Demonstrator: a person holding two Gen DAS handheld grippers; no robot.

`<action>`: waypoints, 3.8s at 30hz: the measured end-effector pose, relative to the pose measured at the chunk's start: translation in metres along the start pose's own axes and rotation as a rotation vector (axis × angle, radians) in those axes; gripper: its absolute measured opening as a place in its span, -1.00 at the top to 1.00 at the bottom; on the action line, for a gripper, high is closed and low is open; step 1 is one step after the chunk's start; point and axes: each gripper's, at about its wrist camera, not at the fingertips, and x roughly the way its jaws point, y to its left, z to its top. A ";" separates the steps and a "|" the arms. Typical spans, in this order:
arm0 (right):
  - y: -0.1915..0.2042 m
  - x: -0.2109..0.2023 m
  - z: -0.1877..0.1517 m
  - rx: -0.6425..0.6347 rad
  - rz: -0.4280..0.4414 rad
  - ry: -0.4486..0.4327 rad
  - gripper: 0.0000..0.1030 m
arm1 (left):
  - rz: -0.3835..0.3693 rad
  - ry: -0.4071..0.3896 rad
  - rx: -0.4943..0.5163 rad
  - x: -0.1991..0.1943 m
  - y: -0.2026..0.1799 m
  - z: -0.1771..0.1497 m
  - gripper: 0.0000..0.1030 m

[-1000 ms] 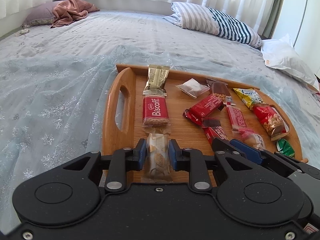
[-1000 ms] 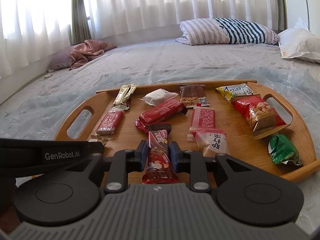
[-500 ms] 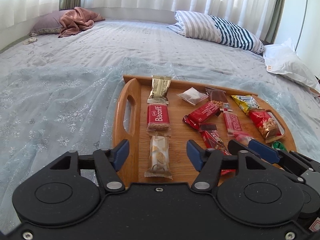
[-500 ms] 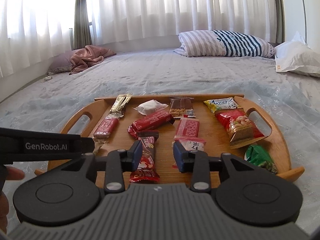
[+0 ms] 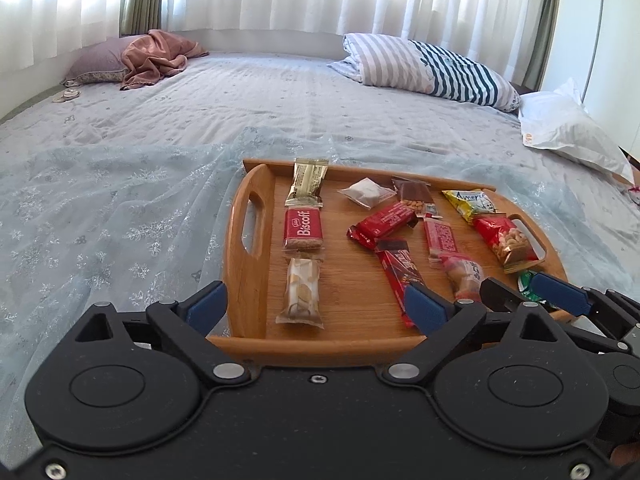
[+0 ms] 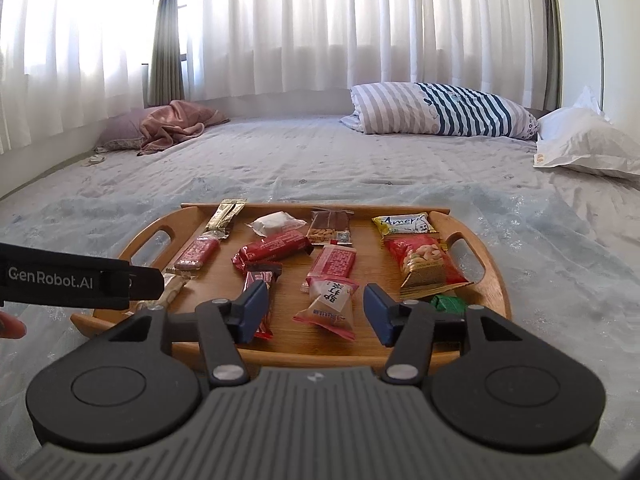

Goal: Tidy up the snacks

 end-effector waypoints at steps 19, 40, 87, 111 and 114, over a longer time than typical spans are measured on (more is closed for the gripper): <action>-0.032 -0.034 -0.020 0.009 -0.002 0.011 -0.49 | -0.005 -0.013 0.047 -0.045 -0.028 -0.028 -0.92; -0.054 -0.042 -0.049 0.006 -0.007 0.057 -0.55 | 0.001 0.013 0.058 -0.065 -0.049 -0.048 -0.93; -0.058 -0.021 -0.073 -0.004 -0.012 0.148 -0.98 | 0.068 0.079 0.064 0.003 -0.041 -0.088 -0.99; -0.057 -0.020 -0.073 -0.008 -0.013 0.146 -0.99 | 0.051 0.081 0.059 0.008 -0.036 -0.089 -1.00; -0.057 -0.020 -0.073 -0.009 -0.013 0.147 -0.99 | 0.051 0.083 0.058 0.008 -0.036 -0.088 -1.00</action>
